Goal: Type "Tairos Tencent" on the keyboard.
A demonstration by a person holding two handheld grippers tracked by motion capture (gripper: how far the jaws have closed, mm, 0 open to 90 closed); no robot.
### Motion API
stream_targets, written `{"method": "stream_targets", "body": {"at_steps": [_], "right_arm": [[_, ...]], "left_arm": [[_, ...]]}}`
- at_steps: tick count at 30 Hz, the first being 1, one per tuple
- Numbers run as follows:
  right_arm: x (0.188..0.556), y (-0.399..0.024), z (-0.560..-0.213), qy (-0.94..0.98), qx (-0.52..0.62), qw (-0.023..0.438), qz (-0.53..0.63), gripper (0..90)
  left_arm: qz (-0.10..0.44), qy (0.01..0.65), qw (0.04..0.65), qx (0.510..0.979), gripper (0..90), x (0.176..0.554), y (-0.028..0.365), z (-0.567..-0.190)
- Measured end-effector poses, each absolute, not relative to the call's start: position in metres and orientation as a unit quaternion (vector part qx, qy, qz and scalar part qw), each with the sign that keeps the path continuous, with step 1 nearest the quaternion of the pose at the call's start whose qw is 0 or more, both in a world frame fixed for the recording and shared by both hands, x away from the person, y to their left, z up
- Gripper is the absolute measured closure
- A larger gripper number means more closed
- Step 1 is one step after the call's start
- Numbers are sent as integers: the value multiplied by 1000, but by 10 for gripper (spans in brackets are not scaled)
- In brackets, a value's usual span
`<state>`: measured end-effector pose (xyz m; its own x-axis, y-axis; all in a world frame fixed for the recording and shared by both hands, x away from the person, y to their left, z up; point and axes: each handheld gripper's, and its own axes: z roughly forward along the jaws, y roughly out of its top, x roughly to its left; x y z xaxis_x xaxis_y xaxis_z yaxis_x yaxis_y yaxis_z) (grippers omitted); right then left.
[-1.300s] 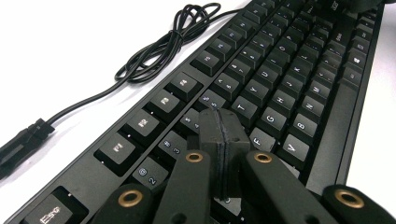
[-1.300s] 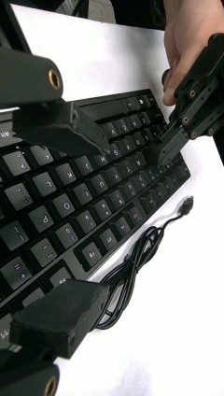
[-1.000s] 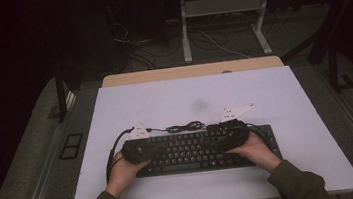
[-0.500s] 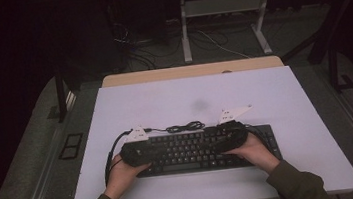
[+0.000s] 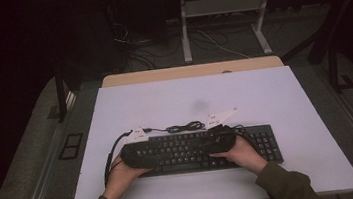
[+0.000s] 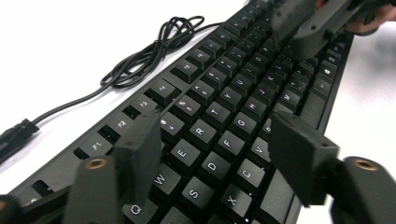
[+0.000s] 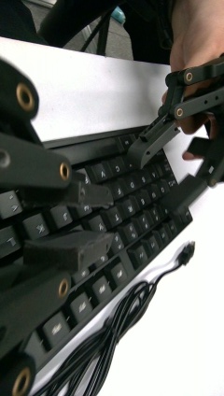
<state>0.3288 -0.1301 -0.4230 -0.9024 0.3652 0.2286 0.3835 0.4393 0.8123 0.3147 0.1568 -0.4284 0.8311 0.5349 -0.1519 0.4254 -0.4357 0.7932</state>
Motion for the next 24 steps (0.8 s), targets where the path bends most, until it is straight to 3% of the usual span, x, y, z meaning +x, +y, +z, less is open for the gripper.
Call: {"method": "stream_targets", "body": {"at_steps": [5, 8, 24], "right_arm": [[326, -121, -425, -855, -209, 18, -475, 890], [324, -118, -428, -860, -204, 20, -468, 892], [319, -105, -441, -880, -194, 24, -433, 892]], "left_arm": [[70, 290, 448, 843, 178, 315, 157, -429], [74, 291, 448, 842, 133, 315, 156, -429], [70, 292, 446, 843, 122, 316, 156, -431]]}}
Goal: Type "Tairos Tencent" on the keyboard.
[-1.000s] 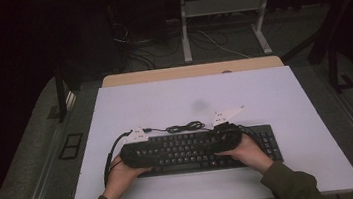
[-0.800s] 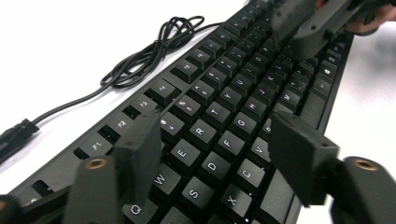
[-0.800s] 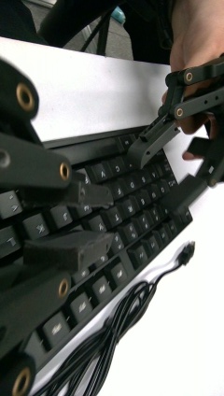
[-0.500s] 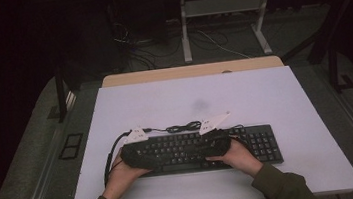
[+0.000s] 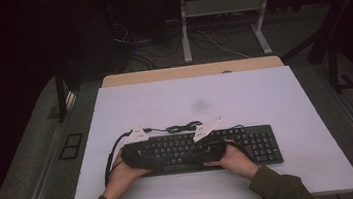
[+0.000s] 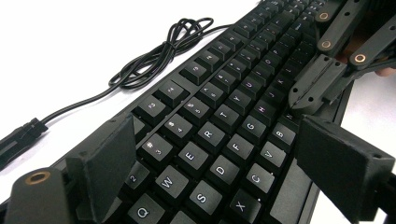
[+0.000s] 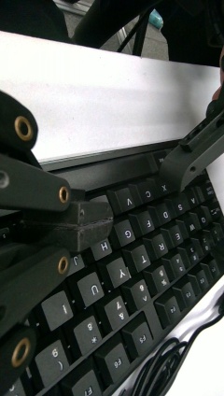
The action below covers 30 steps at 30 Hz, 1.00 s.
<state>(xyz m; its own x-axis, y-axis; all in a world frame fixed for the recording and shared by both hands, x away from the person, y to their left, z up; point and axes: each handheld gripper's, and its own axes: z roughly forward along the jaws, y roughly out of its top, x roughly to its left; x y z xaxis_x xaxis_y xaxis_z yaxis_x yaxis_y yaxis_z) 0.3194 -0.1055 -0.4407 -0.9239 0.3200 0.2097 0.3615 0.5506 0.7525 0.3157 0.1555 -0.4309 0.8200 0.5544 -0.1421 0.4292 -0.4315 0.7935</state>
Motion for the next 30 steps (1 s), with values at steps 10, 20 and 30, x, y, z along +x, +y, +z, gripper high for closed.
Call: {"method": "stream_targets", "body": {"at_steps": [10, 20, 30], "right_arm": [[320, -104, -443, -882, -196, 30, -428, 892], [322, -110, -438, -873, -200, 26, -443, 870], [325, -118, -432, -857, -213, 28, -469, 700]], "left_arm": [[70, 289, 446, 844, 131, 316, 155, -431], [69, 291, 446, 844, 134, 316, 156, -431], [70, 290, 447, 843, 139, 316, 156, -430]]}}
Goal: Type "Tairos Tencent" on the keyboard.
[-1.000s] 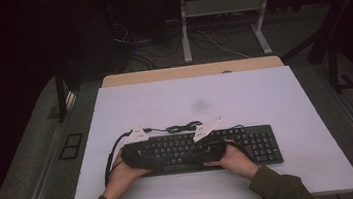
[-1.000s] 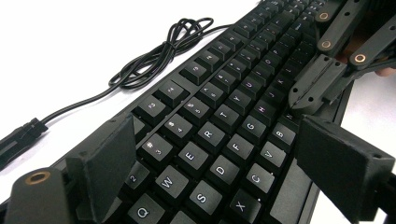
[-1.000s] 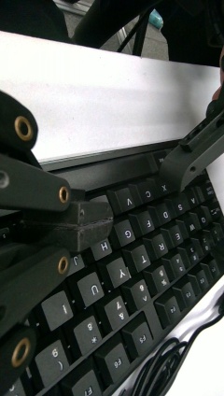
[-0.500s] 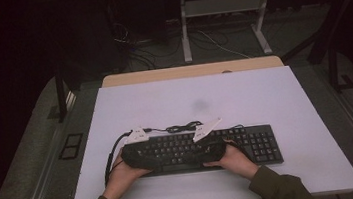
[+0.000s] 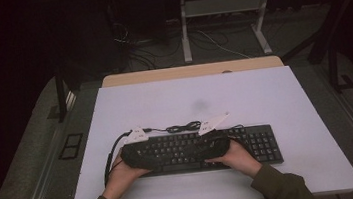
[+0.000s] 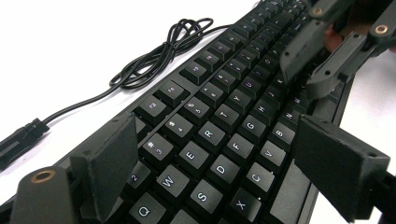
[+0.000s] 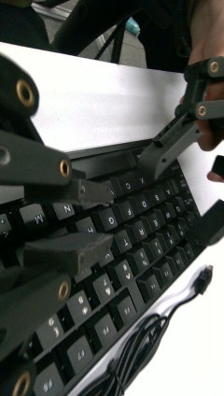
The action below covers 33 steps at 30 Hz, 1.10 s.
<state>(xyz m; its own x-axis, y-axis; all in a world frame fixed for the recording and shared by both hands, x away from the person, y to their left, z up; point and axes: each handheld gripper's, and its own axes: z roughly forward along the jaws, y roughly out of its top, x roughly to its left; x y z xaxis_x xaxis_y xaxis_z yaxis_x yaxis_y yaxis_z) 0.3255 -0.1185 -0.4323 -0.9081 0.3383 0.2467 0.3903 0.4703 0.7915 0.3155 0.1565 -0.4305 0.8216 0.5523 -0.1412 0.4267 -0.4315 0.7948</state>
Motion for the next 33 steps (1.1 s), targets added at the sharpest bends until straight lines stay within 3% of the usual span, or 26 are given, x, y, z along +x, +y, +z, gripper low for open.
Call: {"method": "stream_targets", "body": {"at_steps": [9, 17, 25, 33], "right_arm": [[329, -128, -429, -849, -228, 17, -477, 514], [333, -136, -430, -843, -244, -2, -480, 336], [336, -142, -433, -838, -259, -19, -480, 247], [339, -148, -434, -834, -269, -25, -481, 229]], "left_arm": [[69, 289, 448, 843, 159, 315, 156, -431], [65, 277, 447, 848, 253, 314, 156, -430], [49, 269, 451, 850, 411, 313, 156, -429], [35, 252, 444, 859, 652, 311, 154, -429]]}}
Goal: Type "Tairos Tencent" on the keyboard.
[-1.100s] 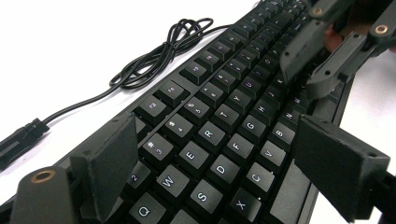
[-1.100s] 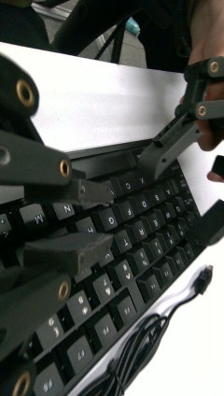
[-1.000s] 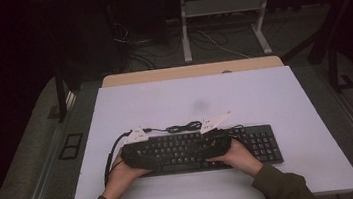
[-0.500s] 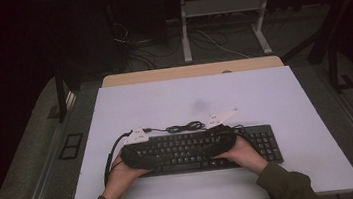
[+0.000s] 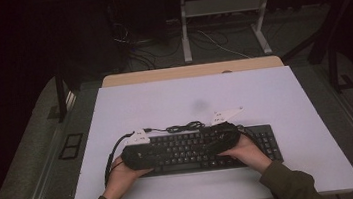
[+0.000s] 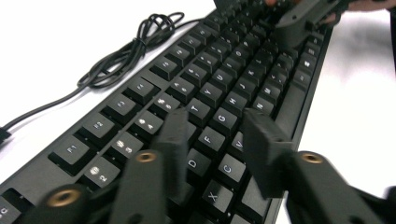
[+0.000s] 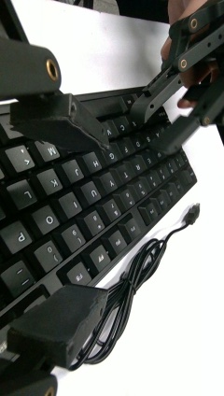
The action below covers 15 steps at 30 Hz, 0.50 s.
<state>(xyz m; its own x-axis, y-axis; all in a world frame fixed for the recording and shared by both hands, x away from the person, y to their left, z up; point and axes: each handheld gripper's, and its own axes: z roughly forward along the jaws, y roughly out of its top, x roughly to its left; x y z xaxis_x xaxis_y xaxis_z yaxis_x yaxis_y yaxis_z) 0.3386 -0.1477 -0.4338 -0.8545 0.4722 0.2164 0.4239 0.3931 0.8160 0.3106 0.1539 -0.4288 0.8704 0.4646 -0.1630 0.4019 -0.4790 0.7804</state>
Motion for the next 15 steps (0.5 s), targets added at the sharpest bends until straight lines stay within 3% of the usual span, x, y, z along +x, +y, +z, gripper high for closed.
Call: {"method": "stream_targets", "body": {"at_steps": [9, 15], "right_arm": [[340, -150, -436, 835, 272, 31, 478, 217], [340, -151, -436, 834, 273, 33, 479, 214]], "left_arm": [[23, 233, 434, 870, 868, 309, 151, -429], [19, 229, 429, 874, 892, 309, 150, -429]]}}
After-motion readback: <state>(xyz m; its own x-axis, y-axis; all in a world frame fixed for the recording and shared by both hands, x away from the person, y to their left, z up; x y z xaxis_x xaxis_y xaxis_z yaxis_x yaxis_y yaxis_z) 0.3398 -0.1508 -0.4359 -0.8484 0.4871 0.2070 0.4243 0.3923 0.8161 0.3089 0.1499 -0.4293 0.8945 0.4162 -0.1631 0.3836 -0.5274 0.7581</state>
